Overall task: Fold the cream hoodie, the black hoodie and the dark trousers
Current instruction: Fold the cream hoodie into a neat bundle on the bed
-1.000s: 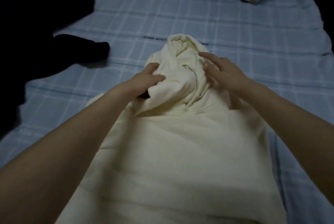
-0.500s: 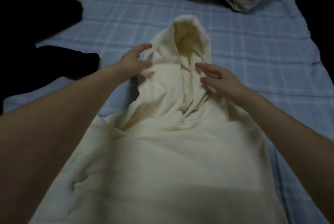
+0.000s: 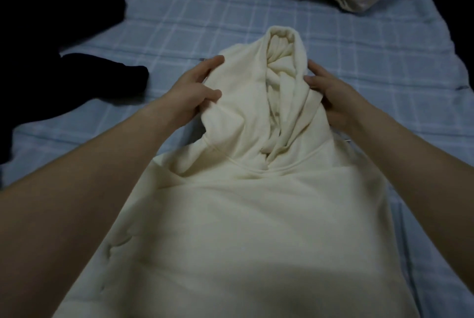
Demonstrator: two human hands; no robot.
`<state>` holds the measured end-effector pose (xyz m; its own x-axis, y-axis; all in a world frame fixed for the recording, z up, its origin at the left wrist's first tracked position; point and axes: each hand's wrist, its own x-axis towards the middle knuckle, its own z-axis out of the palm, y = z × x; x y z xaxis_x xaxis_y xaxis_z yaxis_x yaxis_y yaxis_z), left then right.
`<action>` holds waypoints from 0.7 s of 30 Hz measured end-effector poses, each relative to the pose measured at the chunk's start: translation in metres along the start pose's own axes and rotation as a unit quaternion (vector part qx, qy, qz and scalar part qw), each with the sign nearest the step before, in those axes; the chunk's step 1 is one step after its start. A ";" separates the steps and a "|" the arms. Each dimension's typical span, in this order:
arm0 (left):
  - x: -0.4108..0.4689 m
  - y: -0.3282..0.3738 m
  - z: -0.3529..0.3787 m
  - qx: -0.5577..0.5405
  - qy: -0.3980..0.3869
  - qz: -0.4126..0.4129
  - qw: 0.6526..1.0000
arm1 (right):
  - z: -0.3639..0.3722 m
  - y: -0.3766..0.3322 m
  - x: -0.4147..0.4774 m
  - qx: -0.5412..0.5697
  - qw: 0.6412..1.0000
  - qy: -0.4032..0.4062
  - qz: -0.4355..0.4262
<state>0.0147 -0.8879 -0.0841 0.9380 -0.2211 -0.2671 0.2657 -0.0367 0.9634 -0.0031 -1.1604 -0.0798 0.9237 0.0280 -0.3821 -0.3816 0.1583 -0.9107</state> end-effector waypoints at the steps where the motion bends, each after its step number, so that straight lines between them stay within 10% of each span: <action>1: -0.008 0.006 0.000 -0.026 -0.003 0.008 1.000 | 0.001 -0.004 -0.007 0.007 1.000 -0.009 -0.011; 10: -0.125 0.034 -0.014 -0.103 -0.073 -0.006 0.992 | 0.009 -0.025 -0.165 -0.095 0.992 -0.044 -0.074; 21: -0.201 -0.051 -0.020 0.128 -0.123 -0.088 0.980 | 0.015 0.096 -0.243 -0.239 0.970 -0.011 -0.035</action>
<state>-0.1834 -0.8219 -0.0801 0.7925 -0.4157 -0.4464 0.3246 -0.3321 0.8856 -0.2635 -1.1369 -0.0716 0.9466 0.0548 -0.3178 -0.2858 -0.3142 -0.9053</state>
